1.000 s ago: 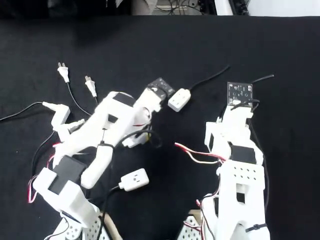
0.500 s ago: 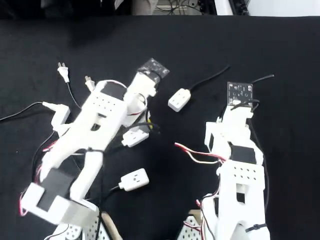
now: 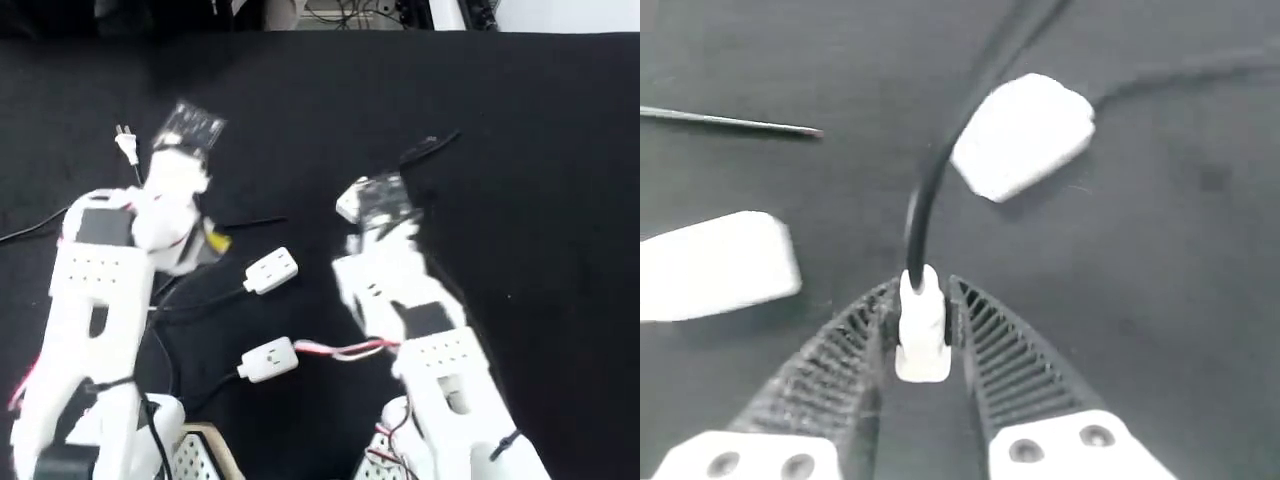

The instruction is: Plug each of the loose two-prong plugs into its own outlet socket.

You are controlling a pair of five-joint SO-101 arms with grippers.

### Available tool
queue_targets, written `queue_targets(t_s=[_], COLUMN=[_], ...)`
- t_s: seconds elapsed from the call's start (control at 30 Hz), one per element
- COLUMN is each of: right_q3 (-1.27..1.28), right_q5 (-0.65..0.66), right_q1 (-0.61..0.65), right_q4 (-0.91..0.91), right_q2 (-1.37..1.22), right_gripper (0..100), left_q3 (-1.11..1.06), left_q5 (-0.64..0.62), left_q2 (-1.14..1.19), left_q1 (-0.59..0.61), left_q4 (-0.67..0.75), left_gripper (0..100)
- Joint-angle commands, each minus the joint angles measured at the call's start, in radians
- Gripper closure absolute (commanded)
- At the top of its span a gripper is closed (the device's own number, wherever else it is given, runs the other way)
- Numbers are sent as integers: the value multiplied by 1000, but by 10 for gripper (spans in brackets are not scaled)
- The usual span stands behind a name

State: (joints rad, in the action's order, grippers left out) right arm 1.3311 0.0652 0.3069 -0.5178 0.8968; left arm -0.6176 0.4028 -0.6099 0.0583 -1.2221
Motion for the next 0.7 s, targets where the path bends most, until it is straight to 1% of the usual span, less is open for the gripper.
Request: queue_targets(t_s=[0.0,0.1,0.23,0.4,0.5,0.57,0.67], right_q3=[22,54,99,193,208,209,203], right_q5=[3,3,5,6,74,86,86], right_q1=[130,187,235,253,253,253,253], right_q4=[127,224,321,526,551,551,549], right_q2=[2,1,-4,-5,-7,-7,-7], right_gripper=[986,986,986,986,987,987,987], left_q3=[-193,-326,-506,-745,-822,-846,-860], left_q5=[18,18,17,28,71,83,84], left_q2=[-140,-298,-565,-925,-1096,-1180,-1215], left_q1=[79,122,163,165,166,166,173], left_q4=[94,127,126,124,61,-11,-63], left_gripper=[698,698,698,697,697,697,697])
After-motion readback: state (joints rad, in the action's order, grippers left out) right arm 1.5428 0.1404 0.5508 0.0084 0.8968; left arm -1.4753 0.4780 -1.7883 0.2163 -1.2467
